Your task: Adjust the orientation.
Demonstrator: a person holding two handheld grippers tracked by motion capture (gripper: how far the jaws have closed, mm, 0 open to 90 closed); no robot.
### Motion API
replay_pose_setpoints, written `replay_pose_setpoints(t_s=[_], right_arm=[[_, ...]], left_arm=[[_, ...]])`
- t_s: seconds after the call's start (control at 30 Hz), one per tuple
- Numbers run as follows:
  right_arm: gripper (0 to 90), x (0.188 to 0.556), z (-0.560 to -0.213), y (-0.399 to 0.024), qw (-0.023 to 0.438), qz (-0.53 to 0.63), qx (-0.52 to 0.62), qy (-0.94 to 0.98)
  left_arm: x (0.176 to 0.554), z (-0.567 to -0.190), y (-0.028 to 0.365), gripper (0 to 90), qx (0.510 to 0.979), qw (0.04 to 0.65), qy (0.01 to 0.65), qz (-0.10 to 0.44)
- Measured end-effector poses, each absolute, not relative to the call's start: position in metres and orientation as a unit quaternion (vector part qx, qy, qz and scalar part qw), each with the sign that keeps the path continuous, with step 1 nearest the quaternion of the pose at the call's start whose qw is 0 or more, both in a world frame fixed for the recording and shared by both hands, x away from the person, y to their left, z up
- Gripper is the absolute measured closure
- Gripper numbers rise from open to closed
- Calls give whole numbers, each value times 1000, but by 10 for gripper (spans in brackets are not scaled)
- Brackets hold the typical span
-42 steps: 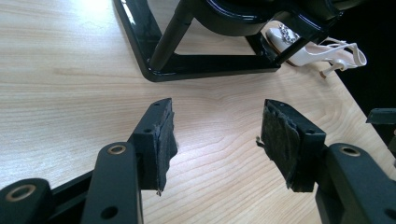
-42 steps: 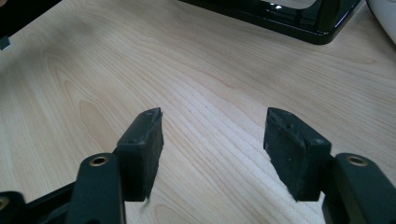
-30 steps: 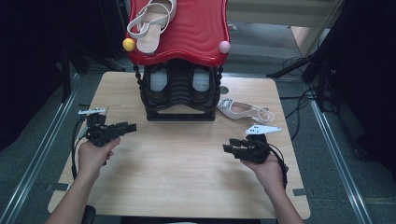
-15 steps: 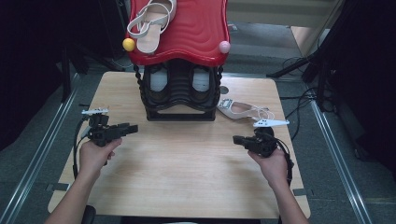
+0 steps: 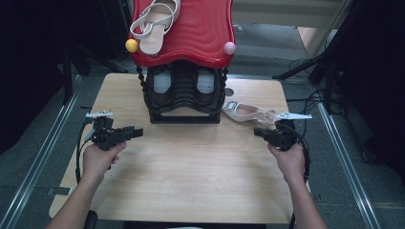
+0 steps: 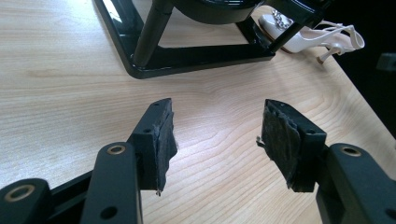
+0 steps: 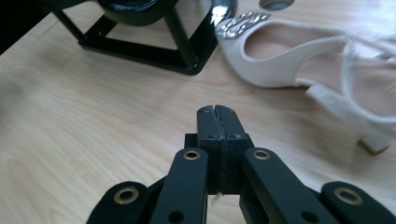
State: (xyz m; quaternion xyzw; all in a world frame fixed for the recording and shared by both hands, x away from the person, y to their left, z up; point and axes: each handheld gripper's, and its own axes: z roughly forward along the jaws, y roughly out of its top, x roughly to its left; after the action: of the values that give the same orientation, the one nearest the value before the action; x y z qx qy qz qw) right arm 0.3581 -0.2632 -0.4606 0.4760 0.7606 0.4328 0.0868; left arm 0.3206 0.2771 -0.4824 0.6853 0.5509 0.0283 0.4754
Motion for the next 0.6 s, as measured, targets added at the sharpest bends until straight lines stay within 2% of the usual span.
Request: replay_pose_setpoints(t_s=[0.4, 0.6], right_arm=[[900, 405, -454, -279, 97, 424, 497, 751], [900, 428, -444, -286, 118, 412, 505, 749]], left_arm=[[318, -480, 279, 442, 682, 485, 547, 25], [320, -481, 275, 439, 689, 484, 539, 23]])
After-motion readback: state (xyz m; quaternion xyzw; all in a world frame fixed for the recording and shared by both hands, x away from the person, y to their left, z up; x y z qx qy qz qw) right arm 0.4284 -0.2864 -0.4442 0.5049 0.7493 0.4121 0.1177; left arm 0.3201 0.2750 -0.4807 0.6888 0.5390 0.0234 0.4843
